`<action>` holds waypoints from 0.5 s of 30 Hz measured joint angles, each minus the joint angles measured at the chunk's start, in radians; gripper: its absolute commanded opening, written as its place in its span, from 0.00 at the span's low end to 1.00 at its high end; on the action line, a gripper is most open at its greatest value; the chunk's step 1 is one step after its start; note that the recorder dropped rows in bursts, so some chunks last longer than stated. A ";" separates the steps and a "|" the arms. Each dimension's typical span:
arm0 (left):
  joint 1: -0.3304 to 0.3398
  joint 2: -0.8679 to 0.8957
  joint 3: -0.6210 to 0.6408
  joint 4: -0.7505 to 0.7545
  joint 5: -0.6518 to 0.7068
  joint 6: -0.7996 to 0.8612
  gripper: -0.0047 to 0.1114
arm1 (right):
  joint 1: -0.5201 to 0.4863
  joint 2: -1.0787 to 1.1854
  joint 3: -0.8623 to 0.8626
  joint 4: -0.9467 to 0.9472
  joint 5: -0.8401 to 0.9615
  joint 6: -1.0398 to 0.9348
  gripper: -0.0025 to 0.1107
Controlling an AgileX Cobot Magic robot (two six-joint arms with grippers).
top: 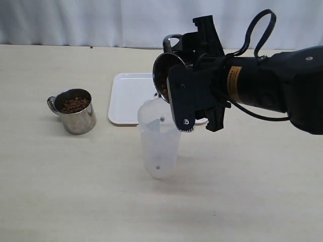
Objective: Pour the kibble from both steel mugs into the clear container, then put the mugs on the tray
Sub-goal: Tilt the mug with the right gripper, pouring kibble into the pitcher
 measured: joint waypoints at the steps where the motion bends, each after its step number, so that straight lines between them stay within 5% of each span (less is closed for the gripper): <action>1: 0.000 0.000 0.000 0.000 0.000 0.000 0.04 | 0.000 0.000 0.000 0.000 0.000 0.000 0.06; 15: 0.000 0.000 0.000 0.000 0.000 0.000 0.04 | 0.000 0.034 -0.001 0.000 0.000 -0.132 0.06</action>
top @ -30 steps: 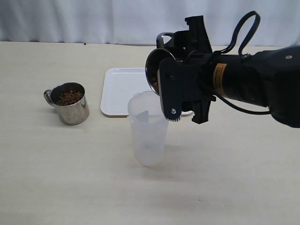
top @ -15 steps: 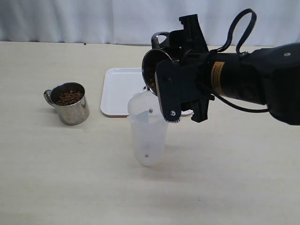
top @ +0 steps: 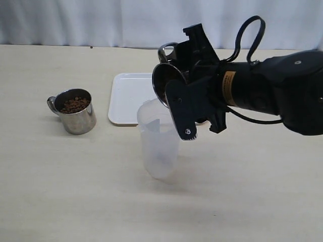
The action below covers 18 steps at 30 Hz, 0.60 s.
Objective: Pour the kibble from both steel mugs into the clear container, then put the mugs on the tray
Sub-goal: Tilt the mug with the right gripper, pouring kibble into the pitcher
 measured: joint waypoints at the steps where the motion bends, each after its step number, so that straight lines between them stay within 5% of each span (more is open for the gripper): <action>1: 0.000 0.000 0.000 0.000 0.000 0.000 0.04 | 0.000 0.002 0.000 0.000 0.000 -0.003 0.06; 18: 0.000 0.000 0.000 0.000 0.000 0.000 0.04 | 0.000 0.002 -0.009 0.000 0.006 -0.056 0.06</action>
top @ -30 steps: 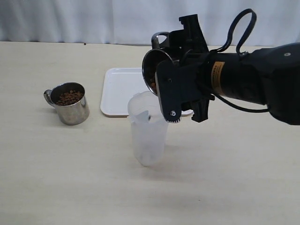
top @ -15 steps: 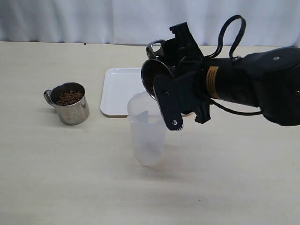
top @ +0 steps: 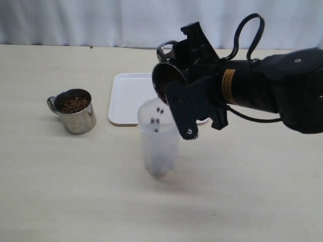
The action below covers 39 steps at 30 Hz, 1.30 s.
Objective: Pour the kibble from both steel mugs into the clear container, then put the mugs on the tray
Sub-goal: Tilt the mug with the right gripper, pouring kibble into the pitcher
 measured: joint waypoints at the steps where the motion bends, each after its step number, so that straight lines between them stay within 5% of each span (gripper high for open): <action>1: 0.000 0.000 0.000 0.000 0.000 0.000 0.04 | 0.000 0.000 0.000 0.000 0.000 0.000 0.06; 39: 0.000 0.000 0.000 0.000 0.000 0.002 0.04 | 0.000 -0.008 -0.025 0.000 -0.010 -0.120 0.06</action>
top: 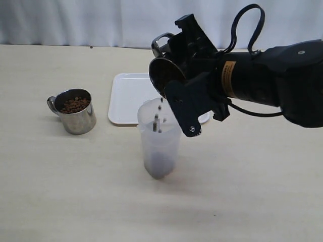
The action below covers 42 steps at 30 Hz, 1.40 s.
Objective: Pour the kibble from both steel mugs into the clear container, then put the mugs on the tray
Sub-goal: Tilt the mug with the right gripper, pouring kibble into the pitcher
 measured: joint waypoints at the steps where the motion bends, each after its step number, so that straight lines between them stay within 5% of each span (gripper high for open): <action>1: 0.000 0.000 0.000 0.000 0.000 0.000 0.04 | 0.000 0.000 0.000 0.000 0.000 -0.006 0.06; 42: 0.000 0.000 0.000 0.000 0.000 -0.002 0.04 | 0.000 0.000 -0.025 0.000 -0.049 -0.205 0.06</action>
